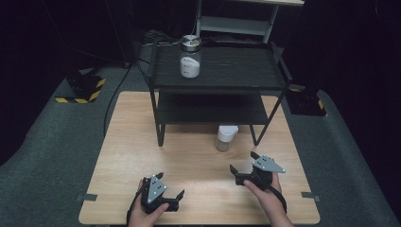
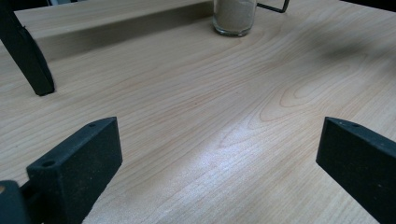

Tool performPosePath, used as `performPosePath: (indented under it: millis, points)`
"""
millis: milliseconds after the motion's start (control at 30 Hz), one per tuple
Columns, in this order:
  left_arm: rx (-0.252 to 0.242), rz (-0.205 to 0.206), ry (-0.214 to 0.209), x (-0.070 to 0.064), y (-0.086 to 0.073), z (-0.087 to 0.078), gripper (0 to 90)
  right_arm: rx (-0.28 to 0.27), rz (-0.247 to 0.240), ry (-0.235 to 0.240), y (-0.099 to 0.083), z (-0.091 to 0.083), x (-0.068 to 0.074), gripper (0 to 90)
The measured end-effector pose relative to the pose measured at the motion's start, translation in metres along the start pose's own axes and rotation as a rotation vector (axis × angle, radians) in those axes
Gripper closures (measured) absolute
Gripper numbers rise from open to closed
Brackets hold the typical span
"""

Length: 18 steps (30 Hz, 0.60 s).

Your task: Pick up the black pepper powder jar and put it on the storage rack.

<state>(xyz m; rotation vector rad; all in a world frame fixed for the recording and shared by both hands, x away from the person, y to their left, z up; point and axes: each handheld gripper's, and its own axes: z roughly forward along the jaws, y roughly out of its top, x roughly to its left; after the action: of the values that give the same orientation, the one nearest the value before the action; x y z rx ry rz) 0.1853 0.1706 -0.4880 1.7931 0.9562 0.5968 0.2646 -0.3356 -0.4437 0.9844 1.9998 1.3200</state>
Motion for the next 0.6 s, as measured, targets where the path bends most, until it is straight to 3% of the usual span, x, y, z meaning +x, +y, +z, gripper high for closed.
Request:
performPosePath:
  millis: [600]
  points:
    - [0.0,-0.01,-0.012,0.002,0.0,0.0,0.5,0.022,0.025,-0.016,0.002,0.055,0.0,0.3]
